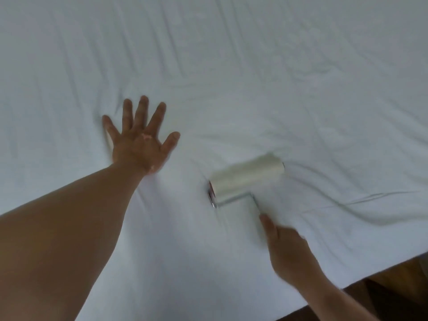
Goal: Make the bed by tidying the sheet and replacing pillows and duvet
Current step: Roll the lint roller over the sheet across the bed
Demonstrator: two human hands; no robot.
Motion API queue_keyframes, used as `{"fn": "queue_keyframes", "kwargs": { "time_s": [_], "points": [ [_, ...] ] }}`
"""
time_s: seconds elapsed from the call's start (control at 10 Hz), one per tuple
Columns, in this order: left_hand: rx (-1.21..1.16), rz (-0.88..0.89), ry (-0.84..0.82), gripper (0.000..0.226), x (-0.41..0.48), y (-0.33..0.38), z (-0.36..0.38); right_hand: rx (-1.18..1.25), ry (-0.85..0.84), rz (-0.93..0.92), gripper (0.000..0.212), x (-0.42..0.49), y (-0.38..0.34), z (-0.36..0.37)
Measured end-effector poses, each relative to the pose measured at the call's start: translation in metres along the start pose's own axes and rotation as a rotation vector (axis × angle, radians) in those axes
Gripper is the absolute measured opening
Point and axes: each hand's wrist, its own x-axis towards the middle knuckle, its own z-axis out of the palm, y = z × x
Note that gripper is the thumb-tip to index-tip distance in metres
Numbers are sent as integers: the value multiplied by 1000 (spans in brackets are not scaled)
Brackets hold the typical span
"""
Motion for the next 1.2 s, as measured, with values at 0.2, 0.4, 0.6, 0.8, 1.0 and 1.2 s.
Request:
{"fn": "queue_keyframes", "kwargs": {
  "time_s": [0.2,0.4,0.6,0.8,1.0,1.2],
  "points": [
    [0,9,20,78,29,-20,-5,56,-3,-109,75,74,-123,-19],
    [13,32,10,81,69,-59,-21,-8,-10,178,64,13,-37,17],
    [15,21,32,79,93,-59,-17,9,35,145,63,40,-66,13],
    [14,-20,63,77,117,-58,-15,162,13,96,59,130,-210,-27],
    [9,-42,68,77,145,-63,-23,153,-16,63,66,112,-209,-31],
    [-8,-53,60,82,161,-66,-26,171,2,91,83,92,-177,-21]
  ]
}}
